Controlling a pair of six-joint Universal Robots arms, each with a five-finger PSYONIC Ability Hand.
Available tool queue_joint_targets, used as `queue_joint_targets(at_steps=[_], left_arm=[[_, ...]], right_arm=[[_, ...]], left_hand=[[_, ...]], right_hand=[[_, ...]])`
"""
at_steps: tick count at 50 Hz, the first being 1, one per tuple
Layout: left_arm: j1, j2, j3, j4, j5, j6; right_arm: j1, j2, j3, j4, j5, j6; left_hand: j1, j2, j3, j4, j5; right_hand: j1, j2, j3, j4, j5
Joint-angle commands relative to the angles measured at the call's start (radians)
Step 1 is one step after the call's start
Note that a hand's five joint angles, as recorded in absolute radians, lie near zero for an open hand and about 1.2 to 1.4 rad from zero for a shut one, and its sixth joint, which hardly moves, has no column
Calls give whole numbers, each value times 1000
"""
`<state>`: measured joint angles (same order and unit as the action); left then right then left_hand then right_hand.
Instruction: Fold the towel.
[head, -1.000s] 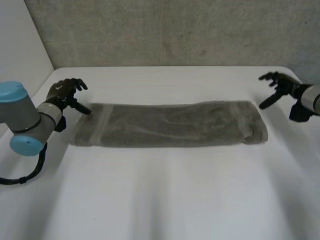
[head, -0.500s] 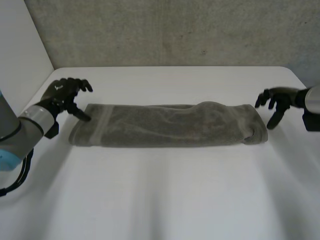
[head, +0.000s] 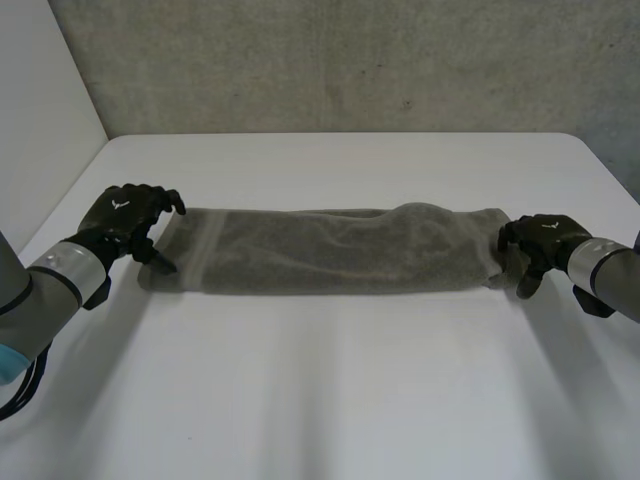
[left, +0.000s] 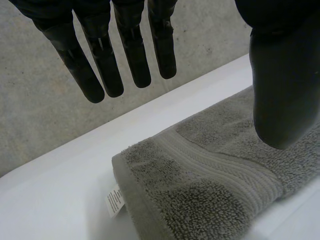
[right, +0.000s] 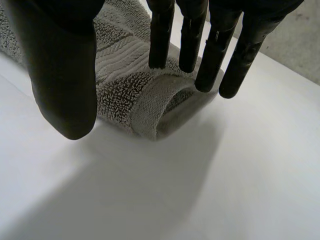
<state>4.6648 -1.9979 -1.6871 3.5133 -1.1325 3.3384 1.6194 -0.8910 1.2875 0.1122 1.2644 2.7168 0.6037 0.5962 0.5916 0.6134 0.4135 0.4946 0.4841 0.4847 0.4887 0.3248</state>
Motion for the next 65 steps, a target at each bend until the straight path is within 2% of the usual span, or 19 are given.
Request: queue_joint_targets(at_steps=[1,13,15,17,18,19,20,24,28,31,38,43,45,51,53,59,61,63,65], left_arm=[[-5,10,-17,3,0,0],[-6,7,-19,12,0,-2],[-6,7,-23,18,0,-2],[-6,7,-29,30,0,-3],[-6,7,-29,30,0,-4],[-6,7,-29,36,0,-4],[-6,7,-32,38,0,-4],[-5,8,-37,39,0,-5],[-3,13,-39,39,0,-7],[-3,18,-39,39,0,-7],[-5,24,-39,41,0,-23],[-6,24,-39,42,0,-39],[-6,25,-39,42,0,-42],[-6,25,-39,42,0,-42],[-6,25,-42,42,0,-42],[-6,25,-49,47,0,-42],[-6,25,-49,50,0,-42],[-6,25,-51,55,0,-42],[-6,27,-51,56,0,-42]], right_arm=[[7,6,27,-77,-5,1],[5,38,49,-155,-3,-15],[5,41,47,-160,0,-15],[4,47,39,-172,9,-17],[4,47,39,-172,9,-17],[1,47,36,-174,15,-20],[-7,44,32,-175,29,-28],[-18,24,27,-177,96,-57],[-111,-54,10,-174,206,-126],[-176,-94,-19,-166,213,-192],[-159,-106,-143,-154,236,-252],[0,-106,-235,-126,237,-216],[153,-83,-289,-126,236,-186],[370,-8,-315,-154,221,-177],[511,67,-318,-209,213,-189],[629,159,-301,-272,190,-209],[648,210,-304,-261,161,-261],[649,214,-297,-249,144,-285],[645,210,-297,-235,133,-301]], left_hand=[[-9,-1,4,-18,7],[-11,-4,1,-21,4],[-11,-4,1,-21,4],[-14,-7,-2,-24,1],[-14,-7,-2,-24,1],[-14,-7,-2,-24,1],[-14,-7,-2,-24,1],[-17,-10,-5,-27,-2],[-20,-13,-8,-30,-5],[-23,-16,-11,-33,-8],[-23,-16,-11,-33,-8],[-23,-16,-11,-33,-8],[-26,-19,-14,-36,-10],[-29,-22,-17,-39,-13],[-29,-22,-17,-39,-13],[-29,-22,-17,-39,-13],[-32,-24,-20,-42,-16],[-32,-25,-20,-42,-16],[-32,-25,-20,-42,-16]], right_hand=[[72,82,82,78,67],[198,208,208,204,193],[304,314,314,310,299],[619,630,629,625,614],[621,631,631,627,616],[839,849,849,845,834],[901,912,911,907,896],[902,912,912,908,897],[902,912,912,908,897],[902,912,912,908,897],[902,912,912,908,897],[902,912,912,908,897],[902,912,912,908,897],[902,912,912,908,897],[902,912,912,908,897],[902,912,912,908,897],[-73,-62,-63,-67,-77],[-232,-221,-222,-226,-237],[-236,-226,-226,-231,-241]])
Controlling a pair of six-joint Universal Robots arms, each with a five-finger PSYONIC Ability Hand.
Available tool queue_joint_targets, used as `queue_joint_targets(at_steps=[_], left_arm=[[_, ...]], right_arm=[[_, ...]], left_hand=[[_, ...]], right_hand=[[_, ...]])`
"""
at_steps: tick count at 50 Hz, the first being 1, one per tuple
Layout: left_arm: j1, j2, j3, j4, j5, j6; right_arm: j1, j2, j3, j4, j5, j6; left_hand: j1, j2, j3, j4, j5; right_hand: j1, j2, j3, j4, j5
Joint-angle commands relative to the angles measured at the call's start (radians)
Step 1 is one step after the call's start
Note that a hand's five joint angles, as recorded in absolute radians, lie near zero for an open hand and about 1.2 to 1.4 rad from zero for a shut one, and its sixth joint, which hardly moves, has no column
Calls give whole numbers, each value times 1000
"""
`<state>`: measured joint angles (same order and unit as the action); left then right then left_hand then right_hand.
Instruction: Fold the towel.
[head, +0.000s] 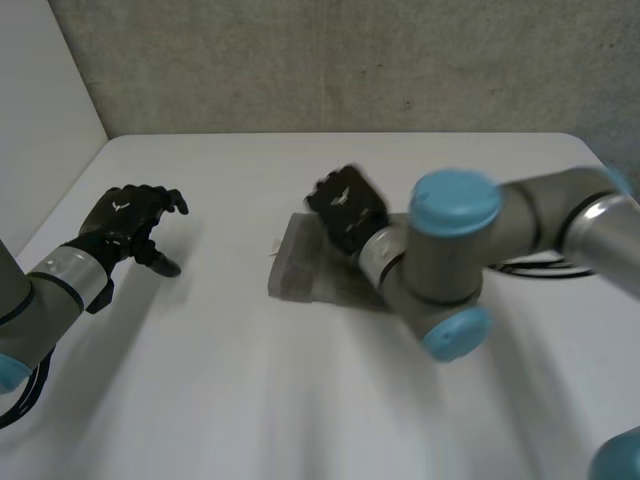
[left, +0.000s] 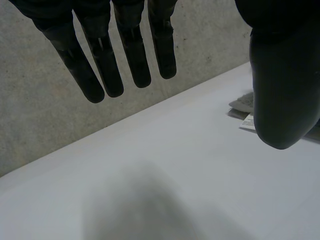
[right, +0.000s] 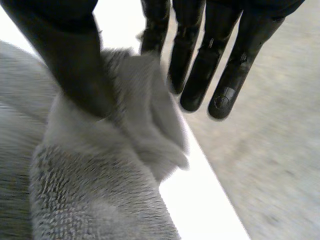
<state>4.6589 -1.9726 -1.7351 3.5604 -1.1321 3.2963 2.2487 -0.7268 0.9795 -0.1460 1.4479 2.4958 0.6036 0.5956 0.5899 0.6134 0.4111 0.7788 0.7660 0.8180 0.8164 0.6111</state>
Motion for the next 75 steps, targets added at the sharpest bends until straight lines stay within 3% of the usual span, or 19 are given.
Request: queue_joint_targets(at_steps=[1,5,17,23,31,39,45,51,58,63,64,66,75], left_arm=[[0,1,-3,9,0,0],[-3,1,2,11,0,0],[-66,18,38,11,0,2],[-158,8,87,12,0,8],[-297,-139,256,2,2,19],[-371,-322,471,-107,0,20],[-408,-434,604,-236,-2,26],[-414,-488,637,-261,-8,124],[-424,-515,650,-259,-20,203],[-433,-529,677,-259,-55,204],[-433,-531,680,-259,-70,204],[-433,-529,678,-259,-83,206],[-431,-448,579,-256,-100,204]], right_arm=[[11,32,11,34,-64,-80],[-8,-17,22,52,-80,-61],[-251,-298,250,75,-75,126],[-345,-322,408,176,-78,144],[-403,-330,562,128,-84,144],[-408,-332,611,33,-81,147],[-408,-332,625,0,-81,170],[-412,-333,630,-3,-81,181],[-417,-333,639,-18,-80,193],[-420,-333,645,-33,-81,228],[-420,-333,645,-34,-81,229],[-422,-333,645,-37,-81,253],[-419,-335,656,-44,-81,261]], left_hand=[[-32,-24,-18,-42,-14],[-32,-24,-18,-42,-14],[-32,-24,-18,-42,-14],[-6,2,8,-15,12],[68,76,81,58,86],[229,237,243,219,247],[229,237,243,220,247],[218,226,231,208,236],[267,275,281,257,285],[567,575,581,557,585],[741,749,755,732,759],[792,800,806,782,810],[793,801,806,783,811]], right_hand=[[-553,-540,-592,-590,-559],[-604,-591,-643,-642,-611],[-604,-591,-643,-642,-611],[-604,-591,-643,-642,-611],[-591,-578,-630,-629,-598],[-550,-537,-589,-588,-557],[-541,-528,-580,-579,-548],[-541,-528,-580,-579,-548],[-532,-520,-572,-570,-539],[-521,-508,-560,-558,-527],[-521,-508,-560,-558,-527],[-521,-508,-560,-558,-527],[-512,-499,-551,-549,-519]])
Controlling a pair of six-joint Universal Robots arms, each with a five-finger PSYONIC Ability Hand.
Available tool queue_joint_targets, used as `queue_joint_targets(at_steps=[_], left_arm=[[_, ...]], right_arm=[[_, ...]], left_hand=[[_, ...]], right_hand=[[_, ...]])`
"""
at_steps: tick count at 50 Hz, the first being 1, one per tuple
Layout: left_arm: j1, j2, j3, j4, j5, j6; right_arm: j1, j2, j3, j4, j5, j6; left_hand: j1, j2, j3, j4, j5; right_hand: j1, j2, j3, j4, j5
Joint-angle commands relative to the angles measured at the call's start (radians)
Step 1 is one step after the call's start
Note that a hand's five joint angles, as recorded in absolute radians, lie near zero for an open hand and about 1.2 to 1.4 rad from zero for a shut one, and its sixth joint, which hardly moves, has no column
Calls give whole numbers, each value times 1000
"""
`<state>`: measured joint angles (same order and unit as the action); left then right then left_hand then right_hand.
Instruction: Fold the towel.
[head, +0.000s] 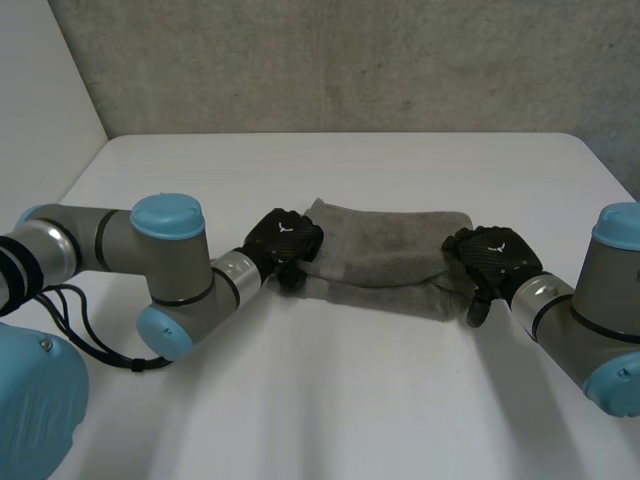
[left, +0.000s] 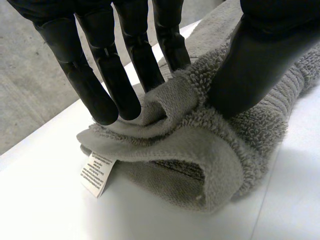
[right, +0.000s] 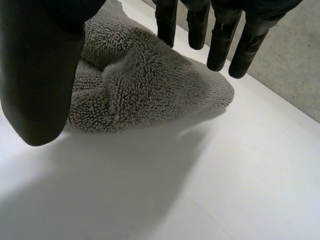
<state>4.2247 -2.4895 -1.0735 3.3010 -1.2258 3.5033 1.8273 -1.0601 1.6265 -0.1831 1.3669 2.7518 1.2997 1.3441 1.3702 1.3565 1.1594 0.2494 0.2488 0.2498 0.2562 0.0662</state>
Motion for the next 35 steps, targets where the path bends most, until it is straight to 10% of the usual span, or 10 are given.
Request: queue_joint_targets(at_steps=[1,35], left_arm=[[3,69,-83,3,-6,-3],[18,345,-568,170,-8,-6]], right_arm=[[3,-3,12,-13,0,5],[10,12,39,-107,-9,137]], left_hand=[[97,52,26,40,62],[97,52,26,40,62]], right_hand=[[26,27,26,20,35],[305,306,305,299,314]])
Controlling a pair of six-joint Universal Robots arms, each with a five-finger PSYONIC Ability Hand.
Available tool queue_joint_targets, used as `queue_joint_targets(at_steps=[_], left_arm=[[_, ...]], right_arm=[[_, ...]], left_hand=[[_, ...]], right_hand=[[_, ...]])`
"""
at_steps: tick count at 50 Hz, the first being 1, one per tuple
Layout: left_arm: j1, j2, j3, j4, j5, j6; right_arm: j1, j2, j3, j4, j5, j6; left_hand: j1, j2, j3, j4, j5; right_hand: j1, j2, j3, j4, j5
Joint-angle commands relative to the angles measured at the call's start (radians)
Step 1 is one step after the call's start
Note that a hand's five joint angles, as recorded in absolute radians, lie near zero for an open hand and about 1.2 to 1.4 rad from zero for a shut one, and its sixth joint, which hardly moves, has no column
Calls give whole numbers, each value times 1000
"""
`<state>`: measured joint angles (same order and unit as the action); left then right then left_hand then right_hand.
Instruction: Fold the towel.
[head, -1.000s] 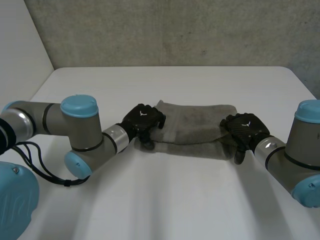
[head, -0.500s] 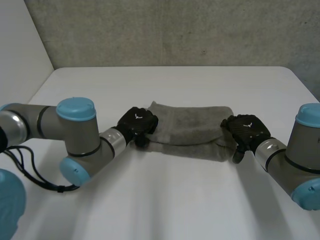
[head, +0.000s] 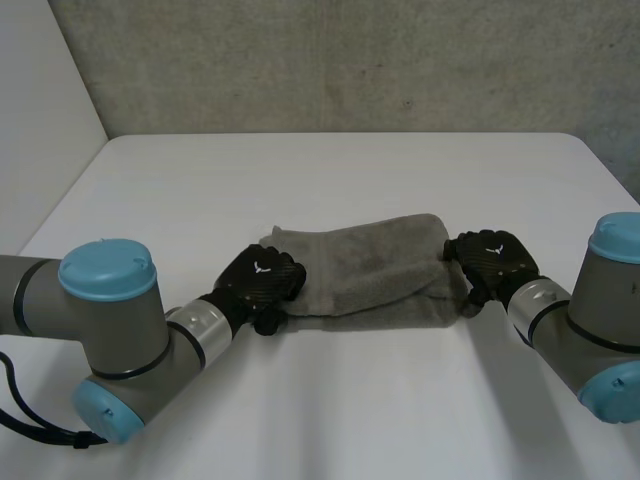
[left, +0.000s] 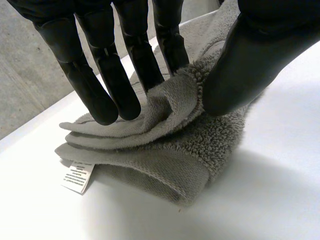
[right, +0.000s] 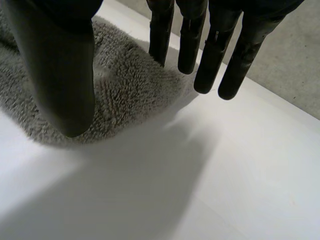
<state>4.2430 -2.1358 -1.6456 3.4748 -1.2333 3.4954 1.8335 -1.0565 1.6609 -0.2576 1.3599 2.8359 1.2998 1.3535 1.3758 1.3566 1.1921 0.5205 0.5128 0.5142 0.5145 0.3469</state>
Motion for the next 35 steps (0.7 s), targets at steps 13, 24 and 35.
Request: queue_joint_targets(at_steps=[13,24,35], left_arm=[[17,7,-22,-5,-3,-6],[38,60,-79,-10,-3,-9],[98,272,-96,13,-2,-123]], right_arm=[[-3,39,5,-34,7,42],[-8,-13,-9,-15,7,8],[85,-60,-231,176,12,-240]], left_hand=[[65,11,-11,8,-2],[-391,-445,-467,-448,-458],[-722,-776,-798,-779,-789]], right_hand=[[438,446,444,444,437],[876,883,882,882,875],[876,883,882,882,875]])
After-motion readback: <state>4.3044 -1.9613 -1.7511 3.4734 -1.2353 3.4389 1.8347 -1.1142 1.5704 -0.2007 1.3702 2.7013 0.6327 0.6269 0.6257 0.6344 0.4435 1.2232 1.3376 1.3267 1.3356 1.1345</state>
